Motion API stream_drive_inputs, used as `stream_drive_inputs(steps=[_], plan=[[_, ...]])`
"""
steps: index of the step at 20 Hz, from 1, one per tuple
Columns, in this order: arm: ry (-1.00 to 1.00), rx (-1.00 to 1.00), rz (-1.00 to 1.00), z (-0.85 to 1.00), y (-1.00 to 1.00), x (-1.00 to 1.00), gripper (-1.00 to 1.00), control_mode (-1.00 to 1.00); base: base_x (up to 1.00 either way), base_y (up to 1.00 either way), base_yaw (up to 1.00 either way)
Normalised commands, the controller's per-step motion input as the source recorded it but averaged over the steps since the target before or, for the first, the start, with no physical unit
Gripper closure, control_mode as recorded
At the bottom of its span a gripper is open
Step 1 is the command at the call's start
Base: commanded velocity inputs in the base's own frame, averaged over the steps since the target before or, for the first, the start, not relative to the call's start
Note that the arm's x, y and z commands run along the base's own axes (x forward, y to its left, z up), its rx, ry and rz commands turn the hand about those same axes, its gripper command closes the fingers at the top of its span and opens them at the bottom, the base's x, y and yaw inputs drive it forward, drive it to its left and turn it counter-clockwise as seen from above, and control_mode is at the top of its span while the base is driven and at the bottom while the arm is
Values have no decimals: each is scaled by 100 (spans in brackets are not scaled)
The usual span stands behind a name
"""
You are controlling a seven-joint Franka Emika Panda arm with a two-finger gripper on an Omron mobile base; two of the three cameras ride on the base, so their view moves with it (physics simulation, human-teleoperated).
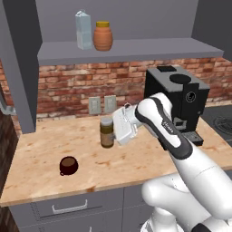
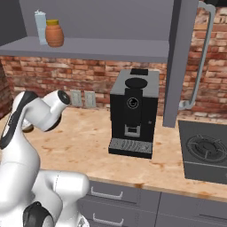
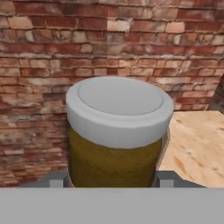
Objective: Pick the cinnamon and honey bottle from the cabinet and place them next to the mug.
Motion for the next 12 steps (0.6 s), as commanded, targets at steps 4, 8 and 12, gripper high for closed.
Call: stream_drive_inputs(steps=[4,8,12], plan=[[6,0,-4,-24,27,20,100,-100,0,0,0],[10,0,-4,-46,27,4,100,-100,0,0,0],[7,0,-3,-54,17,1,100,-100,0,0,0]])
